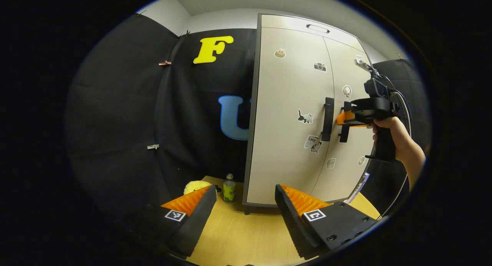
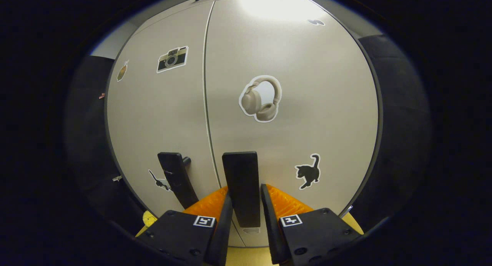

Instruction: Open the right door of the double-door shoe cabinet with the right hand, and open the left door with the left hand.

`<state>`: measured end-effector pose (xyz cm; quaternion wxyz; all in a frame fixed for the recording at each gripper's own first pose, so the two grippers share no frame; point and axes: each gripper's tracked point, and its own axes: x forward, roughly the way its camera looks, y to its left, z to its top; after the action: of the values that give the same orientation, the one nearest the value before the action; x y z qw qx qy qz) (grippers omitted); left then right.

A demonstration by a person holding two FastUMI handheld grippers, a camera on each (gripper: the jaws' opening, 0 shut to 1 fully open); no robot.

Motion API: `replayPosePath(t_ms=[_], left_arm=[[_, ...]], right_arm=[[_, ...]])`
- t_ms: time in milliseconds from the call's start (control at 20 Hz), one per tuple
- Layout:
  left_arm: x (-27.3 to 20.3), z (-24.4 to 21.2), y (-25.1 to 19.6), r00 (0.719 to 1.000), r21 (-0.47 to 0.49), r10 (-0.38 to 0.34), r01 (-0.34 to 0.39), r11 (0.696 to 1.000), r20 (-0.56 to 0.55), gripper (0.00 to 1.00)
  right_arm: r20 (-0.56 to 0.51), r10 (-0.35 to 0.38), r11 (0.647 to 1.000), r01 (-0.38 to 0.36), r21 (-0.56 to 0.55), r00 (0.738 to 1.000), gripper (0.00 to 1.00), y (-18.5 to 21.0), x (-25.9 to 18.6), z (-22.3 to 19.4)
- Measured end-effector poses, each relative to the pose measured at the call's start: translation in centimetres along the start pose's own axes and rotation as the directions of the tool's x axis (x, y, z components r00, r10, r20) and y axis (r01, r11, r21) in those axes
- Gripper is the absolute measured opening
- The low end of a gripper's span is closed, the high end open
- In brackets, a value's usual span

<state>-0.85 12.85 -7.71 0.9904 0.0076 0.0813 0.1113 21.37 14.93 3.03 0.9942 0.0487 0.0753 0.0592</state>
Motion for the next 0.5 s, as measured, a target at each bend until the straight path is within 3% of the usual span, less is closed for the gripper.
replayPosePath(t_ms=[50,150,400,500], left_arm=[[-0.1,0.1,-0.1,1.000,0.008,-0.005,0.005,1.000,0.002,0.95],[-0.4,0.3,-0.4,1.000,0.020,-0.019,0.019,1.000,0.005,0.95],[-1.4,1.0,-1.7,0.997,0.023,-0.068,0.067,0.997,0.021,0.95],[-1.7,1.4,-2.3,0.996,0.034,-0.086,0.085,0.996,0.029,0.95]], right_arm=[[0.002,-0.006,1.000,0.006,-0.009,1.000,0.34,-0.1,-0.1,-0.1],[0.017,-0.023,0.999,0.023,-0.032,1.000,0.37,-0.1,-0.1,0.0],[0.002,0.014,0.999,-0.014,-0.048,1.000,0.18,0.0,-0.3,-0.2],[-0.006,0.035,0.999,-0.035,-0.038,0.999,0.18,0.0,-1.0,-0.2]])
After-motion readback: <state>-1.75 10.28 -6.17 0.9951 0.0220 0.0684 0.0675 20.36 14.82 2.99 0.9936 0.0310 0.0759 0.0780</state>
